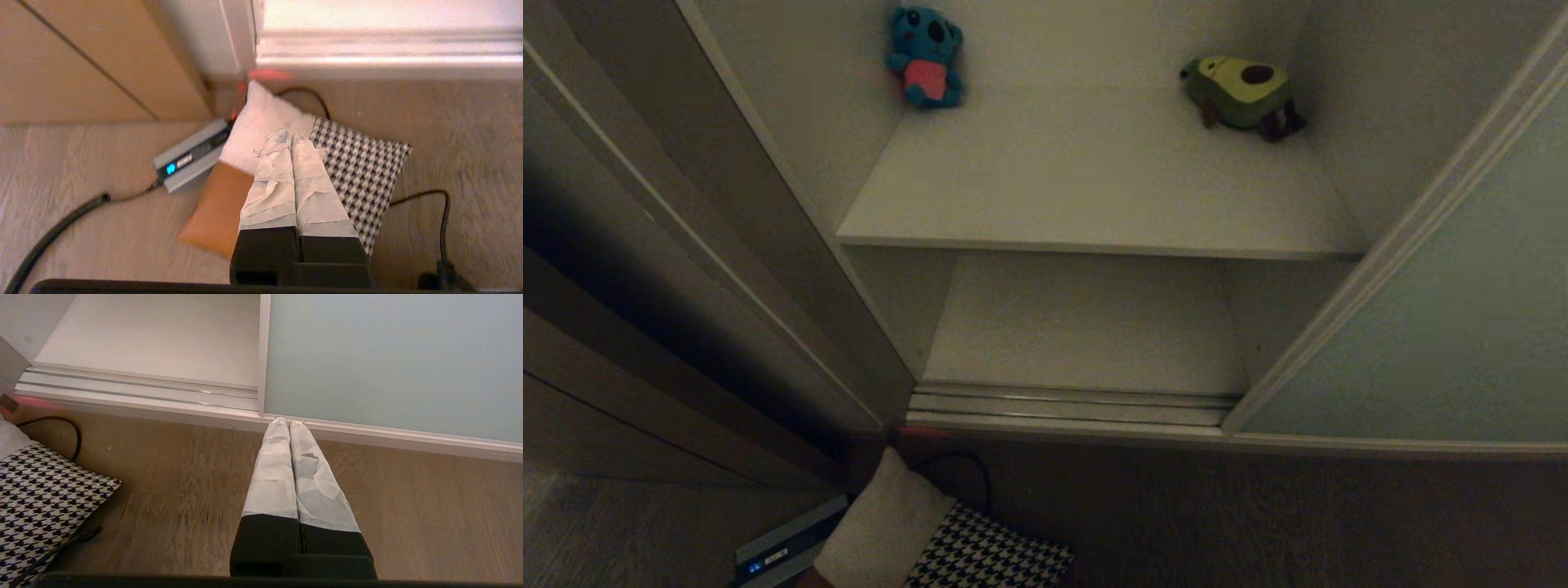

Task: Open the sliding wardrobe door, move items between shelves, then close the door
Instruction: Place the pillow on the lower shelf

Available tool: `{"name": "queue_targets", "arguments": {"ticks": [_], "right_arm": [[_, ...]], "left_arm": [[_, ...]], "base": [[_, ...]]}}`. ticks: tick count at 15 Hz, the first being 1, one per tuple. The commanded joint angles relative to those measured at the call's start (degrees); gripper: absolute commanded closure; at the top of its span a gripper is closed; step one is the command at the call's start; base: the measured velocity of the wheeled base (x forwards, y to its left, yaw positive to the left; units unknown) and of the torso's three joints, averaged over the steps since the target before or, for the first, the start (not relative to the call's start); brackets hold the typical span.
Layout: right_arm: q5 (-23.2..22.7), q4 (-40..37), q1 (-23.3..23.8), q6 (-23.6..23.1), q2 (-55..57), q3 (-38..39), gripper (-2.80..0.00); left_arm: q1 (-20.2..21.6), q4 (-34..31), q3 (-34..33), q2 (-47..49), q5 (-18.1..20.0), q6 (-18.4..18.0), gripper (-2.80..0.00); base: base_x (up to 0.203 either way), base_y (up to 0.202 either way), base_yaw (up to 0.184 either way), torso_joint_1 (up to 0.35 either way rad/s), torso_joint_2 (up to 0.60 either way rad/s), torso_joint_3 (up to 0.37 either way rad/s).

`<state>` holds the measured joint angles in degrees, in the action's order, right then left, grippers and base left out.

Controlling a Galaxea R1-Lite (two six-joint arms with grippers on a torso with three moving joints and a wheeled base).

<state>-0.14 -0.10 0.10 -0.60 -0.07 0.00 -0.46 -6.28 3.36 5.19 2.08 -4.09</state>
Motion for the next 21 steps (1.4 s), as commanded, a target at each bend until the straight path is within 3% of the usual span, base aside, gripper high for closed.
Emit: {"name": "queue_targets", "arguments": {"ticks": [1, 4, 8, 21], "right_arm": [[-0.04, 0.01, -0.01, -0.02, 0.07, 0.18, 0.0], [-0.04, 0.01, -0.01, -0.02, 0.07, 0.18, 0.0], [-0.04, 0.01, -0.01, -0.02, 0.07, 0.18, 0.0], [-0.04, 0.01, -0.01, -0.02, 0.07, 0.18, 0.0]], "left_arm": [[0.02, 0.07, -0.96, -4.78, 0.06, -0.17, 0.0], [0.02, 5.29, -2.72, -5.19, -0.68, 0.75, 0.0], [0.02, 5.41, -2.74, -5.19, -1.64, 1.29, 0.0], [0.02, 5.14, -2.65, -5.19, -1.56, 1.72, 0.0]], "base": [[0.0, 0.0, 0.0, 0.0, 0.0, 0.0], [0.0, 0.0, 0.0, 0.0, 0.0, 0.0], [0.0, 0.0, 0.0, 0.002, 0.0, -0.026], [0.0, 0.0, 0.0, 0.002, 0.0, -0.192]]}}
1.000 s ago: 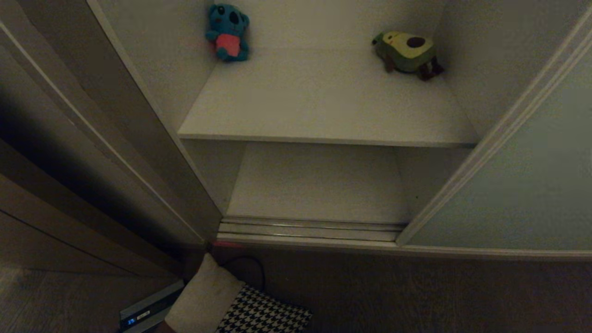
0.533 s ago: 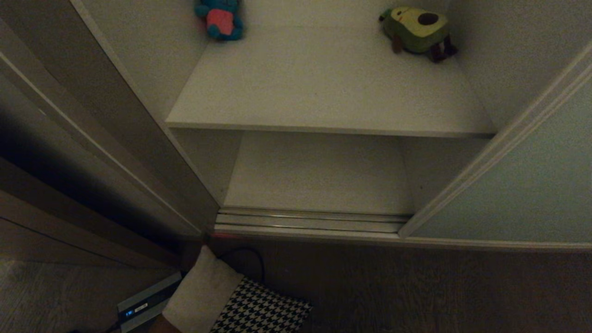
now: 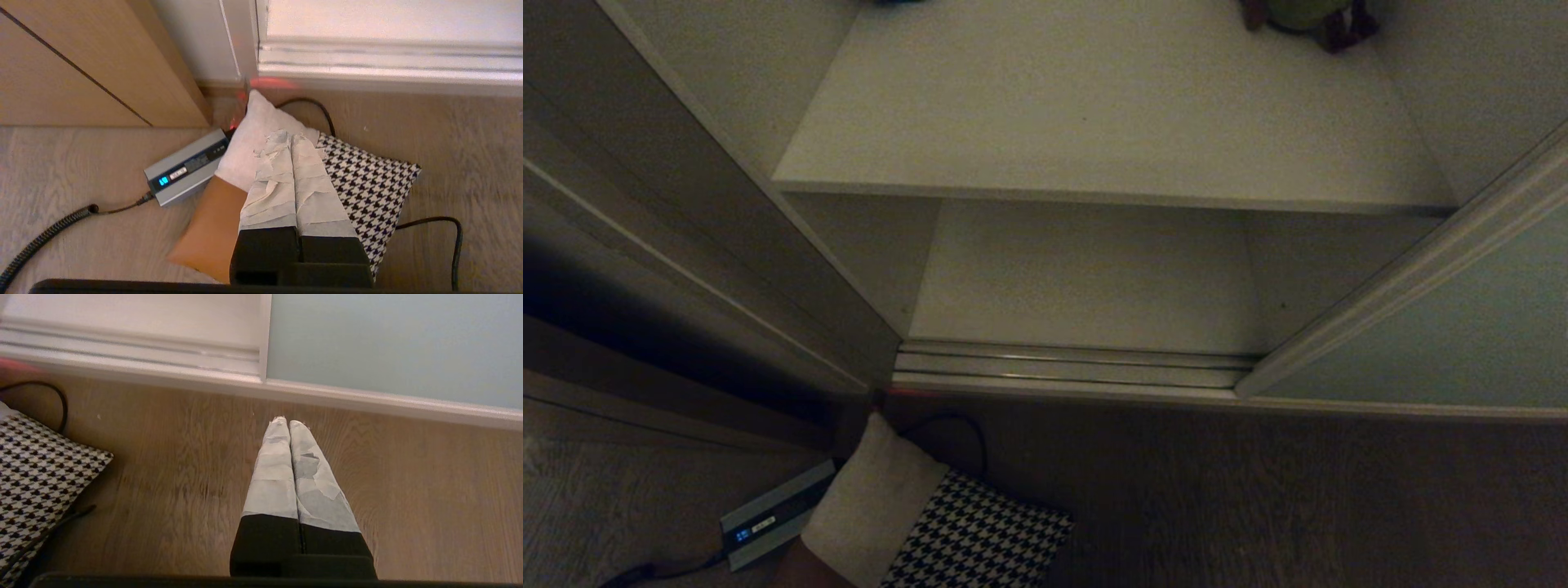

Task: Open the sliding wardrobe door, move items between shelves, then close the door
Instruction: Place the pillow on the lower shelf

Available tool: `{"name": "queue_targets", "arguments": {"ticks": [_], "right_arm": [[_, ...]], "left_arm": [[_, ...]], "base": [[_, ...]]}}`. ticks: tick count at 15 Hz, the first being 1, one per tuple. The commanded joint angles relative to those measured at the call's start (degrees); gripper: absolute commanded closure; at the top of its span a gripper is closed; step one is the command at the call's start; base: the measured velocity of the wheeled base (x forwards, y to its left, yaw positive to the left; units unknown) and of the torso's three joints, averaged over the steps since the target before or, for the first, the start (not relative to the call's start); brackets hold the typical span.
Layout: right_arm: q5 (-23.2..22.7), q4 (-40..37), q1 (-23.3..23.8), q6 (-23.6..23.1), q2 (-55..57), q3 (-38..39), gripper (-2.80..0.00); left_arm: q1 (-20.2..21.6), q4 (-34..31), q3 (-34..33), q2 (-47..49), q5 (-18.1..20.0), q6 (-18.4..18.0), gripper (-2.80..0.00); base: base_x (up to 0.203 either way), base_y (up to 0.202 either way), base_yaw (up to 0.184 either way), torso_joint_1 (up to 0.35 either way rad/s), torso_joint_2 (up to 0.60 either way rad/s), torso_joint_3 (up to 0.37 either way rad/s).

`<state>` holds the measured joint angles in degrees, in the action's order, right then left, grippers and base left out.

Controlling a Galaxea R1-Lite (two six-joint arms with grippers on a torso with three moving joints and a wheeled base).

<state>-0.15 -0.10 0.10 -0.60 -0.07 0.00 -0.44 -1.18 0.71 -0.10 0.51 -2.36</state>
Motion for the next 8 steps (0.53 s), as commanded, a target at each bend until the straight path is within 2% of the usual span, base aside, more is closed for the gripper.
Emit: {"name": "queue_targets", "arguments": {"ticks": [1, 8], "right_arm": [[-0.02, 0.01, -0.01, -0.02, 0.07, 0.18, 0.0], [-0.02, 0.01, -0.01, -0.02, 0.07, 0.18, 0.0]], "left_arm": [[0.0, 0.04, 0.0, 0.1, -0.01, -0.01, 0.0], [0.0, -0.32, 0.08, 0.1, 0.1, -0.27, 0.0]], "base": [[0.0, 0.0, 0.0, 0.004, 0.01, -0.198], [0.0, 0.0, 0.0, 0.003, 0.0, -0.201]]}}
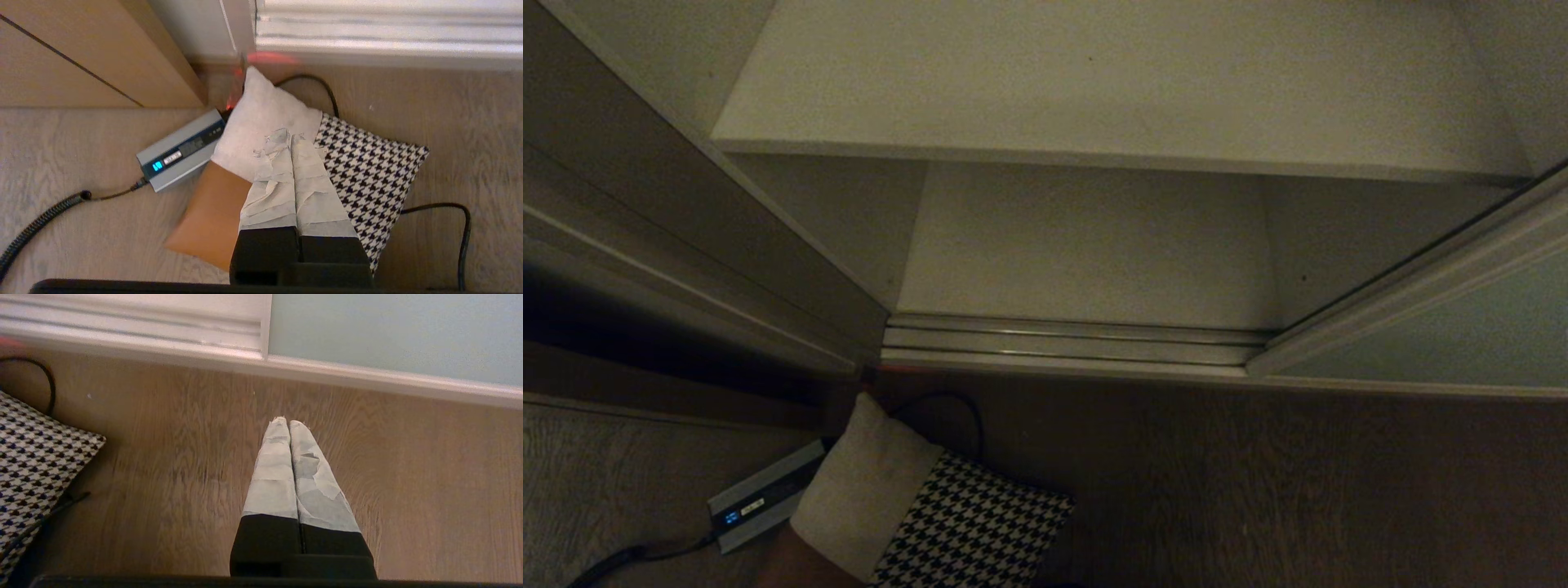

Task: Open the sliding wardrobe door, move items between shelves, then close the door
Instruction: Place the pillow on the lower shelf

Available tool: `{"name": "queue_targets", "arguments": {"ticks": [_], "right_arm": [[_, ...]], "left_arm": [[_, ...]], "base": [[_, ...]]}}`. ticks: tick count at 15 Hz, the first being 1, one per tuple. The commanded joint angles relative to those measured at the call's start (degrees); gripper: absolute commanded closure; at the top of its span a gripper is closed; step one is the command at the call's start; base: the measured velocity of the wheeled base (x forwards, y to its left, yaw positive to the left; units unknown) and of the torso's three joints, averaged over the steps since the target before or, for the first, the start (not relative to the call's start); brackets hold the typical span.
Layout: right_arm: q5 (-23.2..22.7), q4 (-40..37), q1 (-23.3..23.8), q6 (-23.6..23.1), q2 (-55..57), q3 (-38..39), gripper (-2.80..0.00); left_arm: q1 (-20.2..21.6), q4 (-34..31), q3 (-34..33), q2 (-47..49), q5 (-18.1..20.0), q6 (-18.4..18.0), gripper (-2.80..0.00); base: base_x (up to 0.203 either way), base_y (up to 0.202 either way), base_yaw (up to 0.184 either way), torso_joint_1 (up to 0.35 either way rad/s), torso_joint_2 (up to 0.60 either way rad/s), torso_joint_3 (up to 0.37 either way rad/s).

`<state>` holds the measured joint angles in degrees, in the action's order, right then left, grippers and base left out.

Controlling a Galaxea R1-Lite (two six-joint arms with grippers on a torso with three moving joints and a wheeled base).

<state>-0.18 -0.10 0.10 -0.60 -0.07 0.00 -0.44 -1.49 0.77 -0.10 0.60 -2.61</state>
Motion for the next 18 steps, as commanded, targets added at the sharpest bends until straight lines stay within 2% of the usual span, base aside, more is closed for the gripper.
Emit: {"name": "queue_targets", "arguments": {"ticks": [1, 15, 18], "right_arm": [[0.01, 0.01, -0.01, -0.02, 0.07, 0.18, 0.0], [0.01, 0.01, -0.01, -0.02, 0.07, 0.18, 0.0], [0.01, 0.01, -0.01, -0.02, 0.07, 0.18, 0.0]], "left_arm": [[0.0, -0.68, 0.22, 0.1, 0.02, -0.03, 0.0], [0.0, 0.26, -0.07, 0.1, 0.11, 0.24, 0.0], [0.0, -1.06, 0.37, 0.2, 0.04, -0.67, 0.0]], "base": [[0.0, 0.0, 0.0, 0.002, 0.0, -0.193], [0.0, 0.0, 0.0, 0.003, 0.0, -0.198], [0.0, 0.0, 0.0, 0.006, 0.01, -0.082]]}}
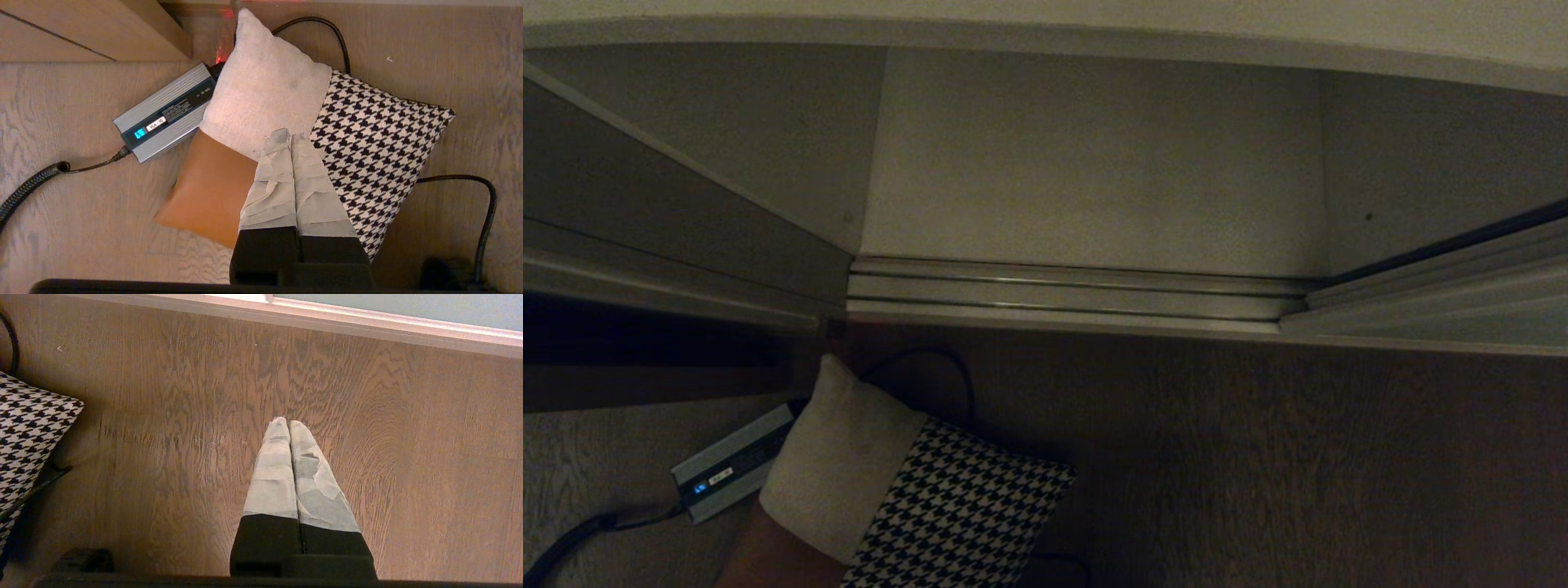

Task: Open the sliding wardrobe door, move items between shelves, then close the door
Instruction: Place the pillow on the lower shelf

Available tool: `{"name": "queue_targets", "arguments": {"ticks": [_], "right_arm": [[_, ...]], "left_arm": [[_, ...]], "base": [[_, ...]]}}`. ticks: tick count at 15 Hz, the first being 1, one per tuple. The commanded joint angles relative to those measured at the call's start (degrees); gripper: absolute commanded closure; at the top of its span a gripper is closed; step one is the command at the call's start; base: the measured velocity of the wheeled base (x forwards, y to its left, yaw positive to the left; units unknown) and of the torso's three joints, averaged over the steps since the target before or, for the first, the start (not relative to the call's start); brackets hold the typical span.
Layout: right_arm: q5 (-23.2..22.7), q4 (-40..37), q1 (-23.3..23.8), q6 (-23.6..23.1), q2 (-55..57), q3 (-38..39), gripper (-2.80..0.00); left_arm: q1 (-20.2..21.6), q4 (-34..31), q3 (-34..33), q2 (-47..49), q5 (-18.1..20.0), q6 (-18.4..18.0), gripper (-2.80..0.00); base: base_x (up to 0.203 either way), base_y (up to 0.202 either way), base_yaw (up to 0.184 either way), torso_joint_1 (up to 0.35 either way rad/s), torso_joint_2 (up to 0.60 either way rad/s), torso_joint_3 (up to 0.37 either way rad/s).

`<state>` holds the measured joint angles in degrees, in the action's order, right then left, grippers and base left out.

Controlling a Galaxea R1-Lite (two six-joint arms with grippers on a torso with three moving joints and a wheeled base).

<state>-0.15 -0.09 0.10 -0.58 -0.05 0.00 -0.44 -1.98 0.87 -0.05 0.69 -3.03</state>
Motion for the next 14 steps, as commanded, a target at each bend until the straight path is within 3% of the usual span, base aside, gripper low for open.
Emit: {"name": "queue_targets", "arguments": {"ticks": [1, 5, 7, 11, 14], "right_arm": [[-0.02, 0.0, -0.01, -0.04, 0.05, 0.18, 0.0], [-0.02, 0.0, -0.01, -0.04, 0.05, 0.18, 0.0], [-0.02, 0.0, -0.01, -0.04, 0.05, 0.18, 0.0], [-0.02, 0.0, -0.01, -0.04, 0.05, 0.18, 0.0], [-0.02, 0.0, -0.01, -0.04, 0.05, 0.18, 0.0]], "left_arm": [[0.0, -0.93, 0.39, 0.16, -0.19, -1.56, 0.0], [0.0, -0.48, 0.36, 0.22, 0.28, -3.2, 0.0], [0.0, -1.06, 3.38, 1.42, 0.2, -4.35, 0.0], [0.07, -8.47, 15.54, 14.51, 1.43, -6.9, 0.0], [-0.33, -11.72, 19.24, 27.06, 0.15, -6.8, 0.0]], "base": [[0.0, 0.0, 0.0, 0.0, 0.0, 0.0], [0.0, 0.0, 0.0, 0.0, 0.0, 0.0], [0.0, 0.0, 0.0, 0.0, 0.0, 0.0], [0.0, 0.0, 0.0, 0.0, 0.0, 0.0], [0.0, 0.0, 0.0, 0.0, 0.0, 0.0]]}}
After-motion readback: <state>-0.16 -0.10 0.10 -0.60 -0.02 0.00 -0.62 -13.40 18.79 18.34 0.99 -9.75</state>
